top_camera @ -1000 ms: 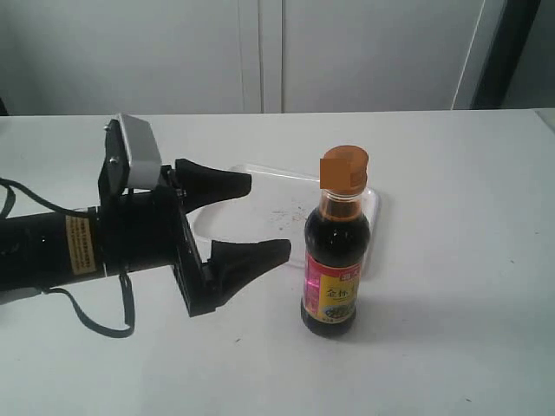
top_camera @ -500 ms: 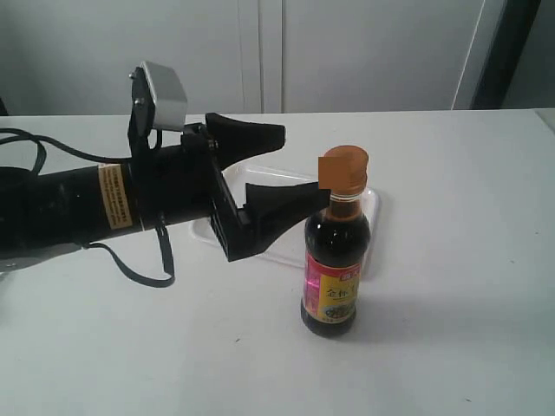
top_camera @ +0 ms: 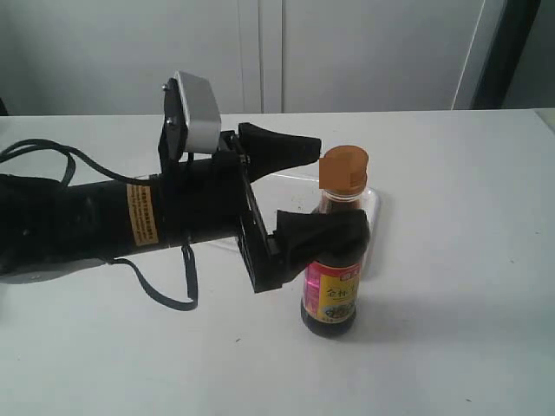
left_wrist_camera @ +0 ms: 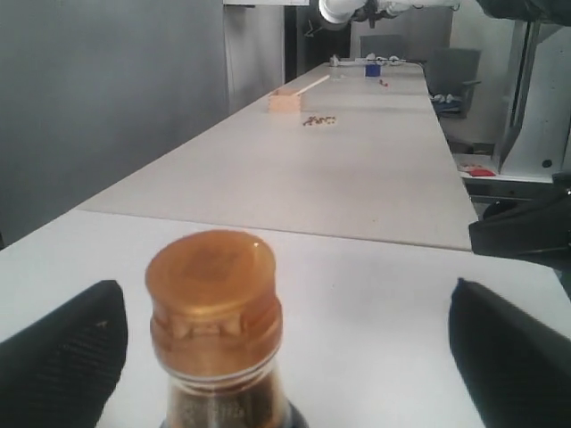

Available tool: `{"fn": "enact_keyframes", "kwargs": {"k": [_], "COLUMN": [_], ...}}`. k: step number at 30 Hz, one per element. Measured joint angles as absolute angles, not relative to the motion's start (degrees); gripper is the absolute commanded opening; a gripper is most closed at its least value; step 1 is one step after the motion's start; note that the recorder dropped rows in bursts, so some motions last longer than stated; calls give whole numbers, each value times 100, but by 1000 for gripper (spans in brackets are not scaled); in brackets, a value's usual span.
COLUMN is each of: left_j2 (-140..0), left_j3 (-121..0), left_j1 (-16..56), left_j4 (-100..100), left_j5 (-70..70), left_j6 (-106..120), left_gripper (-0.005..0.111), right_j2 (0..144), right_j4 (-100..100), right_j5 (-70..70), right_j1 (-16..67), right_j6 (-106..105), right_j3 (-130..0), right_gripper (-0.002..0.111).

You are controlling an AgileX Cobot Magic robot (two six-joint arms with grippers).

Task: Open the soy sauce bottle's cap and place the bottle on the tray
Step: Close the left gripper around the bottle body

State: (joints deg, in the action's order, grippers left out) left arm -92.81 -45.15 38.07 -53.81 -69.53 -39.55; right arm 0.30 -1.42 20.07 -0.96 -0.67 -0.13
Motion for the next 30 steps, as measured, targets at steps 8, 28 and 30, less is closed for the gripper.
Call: {"fn": "enact_keyframes", "kwargs": {"k": [8,28,30], "left_j2": [-9906,-10872,-11005], "left_j3": [-4766,-4980,-4980], "left_j1": [3817,4046,4046], "left_j4": [-5312,-5171,-5134], "left_j5": [-6953,-6953,-6953], "left_j6": [-3908,-3526,-3402], "left_gripper": [98,97,97], "right_j2": [30,30,30], "right_j4": [-142,-142,-142], "right_j5": [2007,2007,2007], "right_j1": [-96,-96,-96], "right_j6": [-67,-67,-67], "right_j3": [-13,-13,-13], "right_gripper": [0,0,0]}}
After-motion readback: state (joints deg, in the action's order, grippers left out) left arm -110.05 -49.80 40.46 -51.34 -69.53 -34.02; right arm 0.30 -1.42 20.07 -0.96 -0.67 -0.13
